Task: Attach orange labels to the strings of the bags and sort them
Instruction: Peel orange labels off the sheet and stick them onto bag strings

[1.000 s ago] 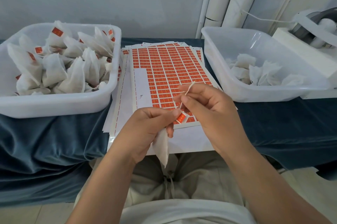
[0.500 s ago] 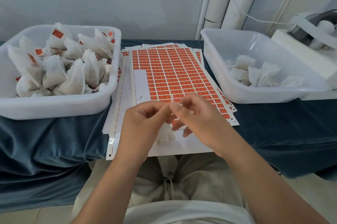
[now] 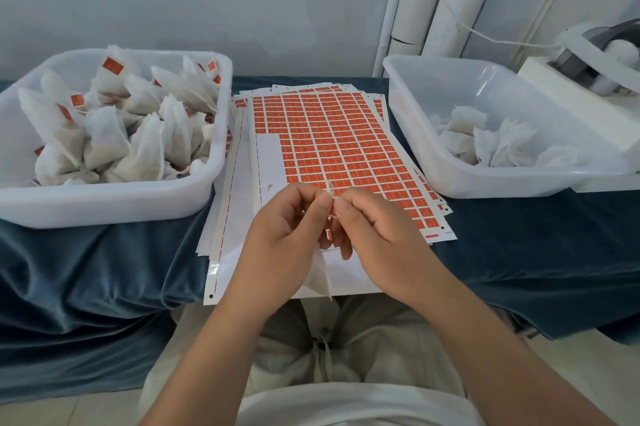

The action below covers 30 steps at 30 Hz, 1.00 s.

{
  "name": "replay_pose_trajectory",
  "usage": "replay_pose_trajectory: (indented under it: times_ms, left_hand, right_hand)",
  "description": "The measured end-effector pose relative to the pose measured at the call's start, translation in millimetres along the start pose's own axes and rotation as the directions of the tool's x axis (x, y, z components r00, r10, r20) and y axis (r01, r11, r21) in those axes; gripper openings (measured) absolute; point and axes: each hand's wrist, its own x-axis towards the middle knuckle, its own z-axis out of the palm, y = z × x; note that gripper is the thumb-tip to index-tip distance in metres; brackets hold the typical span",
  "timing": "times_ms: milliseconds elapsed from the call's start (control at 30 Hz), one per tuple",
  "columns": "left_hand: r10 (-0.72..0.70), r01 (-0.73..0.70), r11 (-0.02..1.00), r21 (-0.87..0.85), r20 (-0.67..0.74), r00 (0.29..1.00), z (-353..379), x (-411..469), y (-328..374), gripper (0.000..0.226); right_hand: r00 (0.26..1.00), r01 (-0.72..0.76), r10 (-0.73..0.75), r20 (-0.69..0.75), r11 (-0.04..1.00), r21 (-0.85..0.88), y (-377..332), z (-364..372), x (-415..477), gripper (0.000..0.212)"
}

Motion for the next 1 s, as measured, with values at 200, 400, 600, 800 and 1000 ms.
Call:
replay_pose_trajectory:
  times_ms: [200, 400, 600, 800, 1000]
  left_hand:
    - [0.028, -0.030, 0.995, 0.090, 0.031, 0.999, 3, -3, 3, 0.019]
    - [0.107, -0.096, 0.987, 0.125, -0.082, 0.991, -4, 8, 15, 0.016]
    - [0.182, -0.113, 0.975, 0.191, -0.398, 0.899, -54, 65, 50, 0.011]
    - [0.242, -0.204, 0.970, 0.130, -0.564, 0.790, -137, 146, 72, 0.015]
    - [0.069, 0.374, 0.636, 0.675, -0.532, 0.844, -221, 189, 40, 0.024]
  right_hand:
    - [0.999, 0.016, -0.017, -0.049, 1.000, -0.019, 1, 2, 0, 0.031]
    - [1.000, 0.000, 0.001, -0.023, 0.999, 0.050, -1, 0, -2, 0.037]
    - [0.997, 0.024, -0.014, -0.074, 0.991, 0.131, -2, -5, -1, 0.053]
    - [0.996, 0.038, -0.034, -0.078, 0.998, 0.059, 4, -8, 0, 0.051]
    - [0.996, 0.042, -0.048, -0.069, 0.995, -0.085, 10, -14, 5, 0.041]
